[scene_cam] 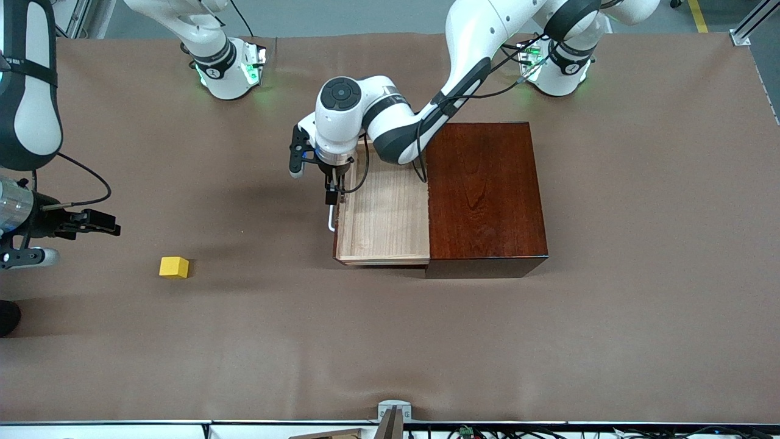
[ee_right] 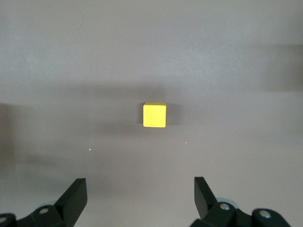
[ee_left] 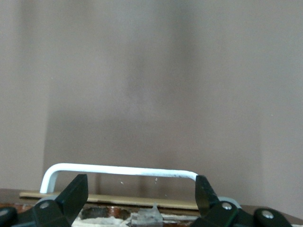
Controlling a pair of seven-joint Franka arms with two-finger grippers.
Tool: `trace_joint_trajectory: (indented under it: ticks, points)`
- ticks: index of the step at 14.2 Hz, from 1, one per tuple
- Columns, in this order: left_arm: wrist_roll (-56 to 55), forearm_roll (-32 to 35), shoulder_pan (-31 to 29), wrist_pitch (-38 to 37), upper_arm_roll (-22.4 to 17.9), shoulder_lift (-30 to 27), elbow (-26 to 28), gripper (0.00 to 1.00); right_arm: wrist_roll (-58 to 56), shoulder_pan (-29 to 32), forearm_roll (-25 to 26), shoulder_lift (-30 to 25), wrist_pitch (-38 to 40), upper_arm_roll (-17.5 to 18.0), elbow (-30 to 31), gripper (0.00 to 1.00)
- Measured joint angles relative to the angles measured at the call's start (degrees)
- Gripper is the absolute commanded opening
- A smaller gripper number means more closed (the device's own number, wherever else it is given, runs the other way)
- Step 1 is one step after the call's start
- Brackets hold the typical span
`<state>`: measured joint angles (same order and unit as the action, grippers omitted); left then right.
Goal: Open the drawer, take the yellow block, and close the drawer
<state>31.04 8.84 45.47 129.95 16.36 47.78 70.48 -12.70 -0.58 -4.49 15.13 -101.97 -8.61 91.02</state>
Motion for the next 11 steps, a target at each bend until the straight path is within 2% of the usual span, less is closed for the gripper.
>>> trace_joint_trajectory:
  ticks: [4,11]
  points:
    - [4.14,0.0,-0.03,1.69,-0.76,0.5,0.04,1.0,1.81,0.0,-0.8,-0.37,2.55,1.08,-0.15,1.0]
    - [6.72,-0.22,-0.07,2.82,-1.49,1.88,-0.04,1.0,4.3,0.15,-12.03,0.52,3.78,1.33,0.31,1.0]
